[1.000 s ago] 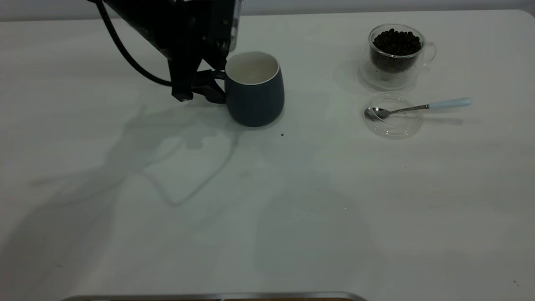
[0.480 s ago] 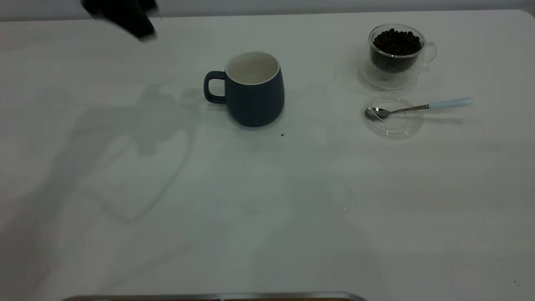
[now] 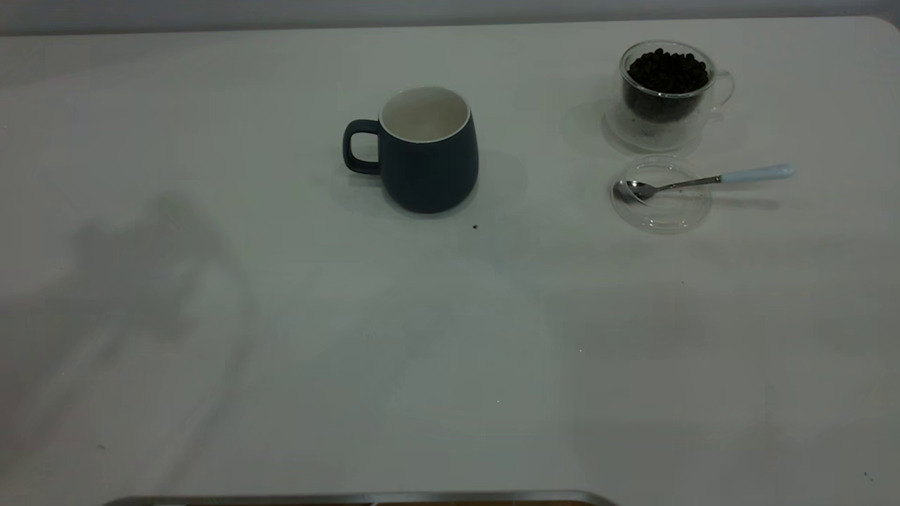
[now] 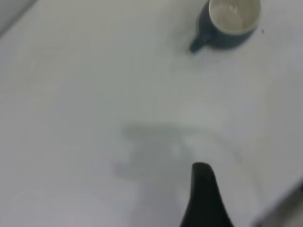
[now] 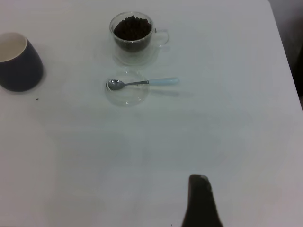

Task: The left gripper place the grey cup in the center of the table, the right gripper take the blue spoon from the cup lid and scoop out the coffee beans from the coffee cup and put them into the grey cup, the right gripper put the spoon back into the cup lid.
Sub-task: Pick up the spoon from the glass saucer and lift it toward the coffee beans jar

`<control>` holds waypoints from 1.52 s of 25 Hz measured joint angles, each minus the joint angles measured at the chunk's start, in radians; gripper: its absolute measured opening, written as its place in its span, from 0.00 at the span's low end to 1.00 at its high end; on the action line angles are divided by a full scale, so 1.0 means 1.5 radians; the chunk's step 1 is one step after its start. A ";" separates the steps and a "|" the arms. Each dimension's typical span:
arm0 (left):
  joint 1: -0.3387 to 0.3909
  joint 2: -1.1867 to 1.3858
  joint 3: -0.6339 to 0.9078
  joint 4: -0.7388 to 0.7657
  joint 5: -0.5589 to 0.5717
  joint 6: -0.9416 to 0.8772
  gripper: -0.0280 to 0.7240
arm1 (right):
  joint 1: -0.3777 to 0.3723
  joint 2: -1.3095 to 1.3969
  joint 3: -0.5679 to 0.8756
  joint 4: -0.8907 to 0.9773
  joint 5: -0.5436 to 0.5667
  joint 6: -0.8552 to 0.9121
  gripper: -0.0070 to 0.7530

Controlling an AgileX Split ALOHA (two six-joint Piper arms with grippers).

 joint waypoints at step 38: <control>0.001 -0.828 0.687 0.134 -0.032 -0.380 0.82 | 0.000 0.000 0.000 0.001 0.000 0.000 0.77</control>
